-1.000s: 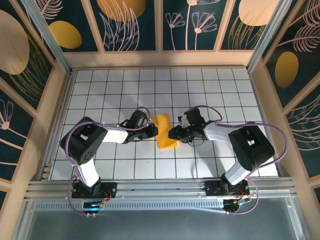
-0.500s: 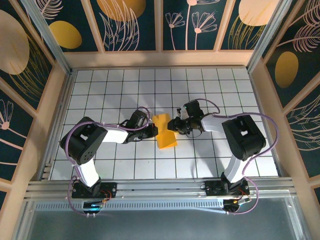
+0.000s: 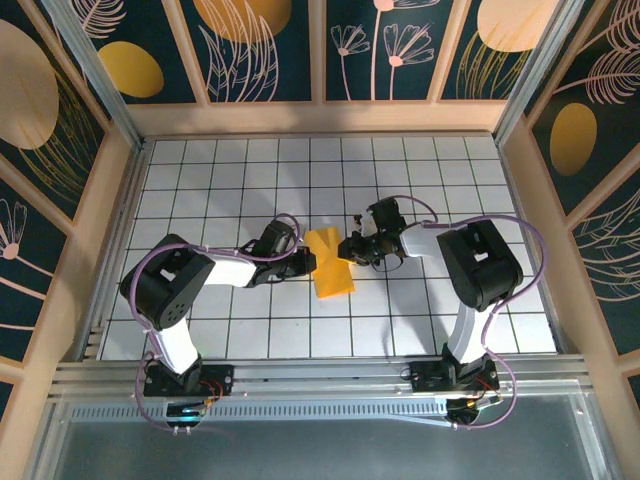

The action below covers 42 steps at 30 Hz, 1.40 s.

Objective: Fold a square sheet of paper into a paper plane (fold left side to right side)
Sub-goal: Fold the triangle a second time at the center of the table.

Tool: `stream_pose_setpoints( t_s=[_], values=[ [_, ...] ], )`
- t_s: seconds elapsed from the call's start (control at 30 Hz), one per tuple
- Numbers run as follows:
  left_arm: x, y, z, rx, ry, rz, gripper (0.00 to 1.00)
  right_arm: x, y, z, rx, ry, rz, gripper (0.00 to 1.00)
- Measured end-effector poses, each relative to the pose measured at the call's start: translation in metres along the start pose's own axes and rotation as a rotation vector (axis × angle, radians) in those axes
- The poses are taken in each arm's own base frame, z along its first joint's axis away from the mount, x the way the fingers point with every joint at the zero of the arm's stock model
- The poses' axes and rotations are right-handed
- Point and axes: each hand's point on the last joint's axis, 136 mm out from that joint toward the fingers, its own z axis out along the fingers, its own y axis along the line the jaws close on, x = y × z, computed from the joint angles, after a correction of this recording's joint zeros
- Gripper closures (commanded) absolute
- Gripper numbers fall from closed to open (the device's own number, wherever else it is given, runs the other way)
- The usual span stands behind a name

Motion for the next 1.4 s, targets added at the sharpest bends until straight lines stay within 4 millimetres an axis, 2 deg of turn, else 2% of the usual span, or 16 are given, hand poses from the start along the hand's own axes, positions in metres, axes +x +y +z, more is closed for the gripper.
stream_pose_setpoints(
  t_s=[0.2, 0.33, 0.5, 0.67, 0.87, 0.97, 1.07, 1.23, 1.4],
  values=[
    [-0.009, -0.004, -0.014, -0.024, -0.041, 0.019, 0.83, 0.001, -0.001, 0.000, 0.002, 0.002, 0.002, 1.00],
    [-0.027, -0.024, -0.038, 0.004, -0.125, 0.059, 0.73, 0.001, -0.003, -0.001, 0.002, 0.000, 0.017, 1.00],
    [-0.038, -0.039, -0.071, 0.032, -0.221, 0.107, 0.67, 0.006, -0.004, -0.004, -0.004, -0.010, 0.052, 1.00],
    [-0.032, -0.047, -0.095, 0.035, -0.275, 0.174, 0.63, 0.007, 0.001, -0.010, -0.022, -0.033, 0.077, 1.00],
    [0.000, -0.072, -0.110, 0.041, -0.272, 0.308, 0.56, 0.002, 0.010, -0.016, -0.038, -0.059, 0.092, 1.00],
    [0.019, -0.082, -0.108, 0.035, -0.246, 0.373, 0.54, 0.000, 0.012, -0.018, -0.041, -0.067, 0.096, 1.00],
    [0.040, -0.088, -0.096, 0.002, -0.188, 0.444, 0.53, 0.000, 0.011, -0.018, -0.039, -0.069, 0.107, 1.00],
    [0.065, -0.110, -0.063, -0.071, -0.105, 0.579, 0.49, 0.001, 0.008, -0.017, -0.030, -0.072, 0.119, 1.00],
    [0.079, -0.130, -0.034, -0.152, -0.083, 0.697, 0.42, 0.001, 0.007, -0.017, -0.026, -0.076, 0.119, 1.00]
  ],
)
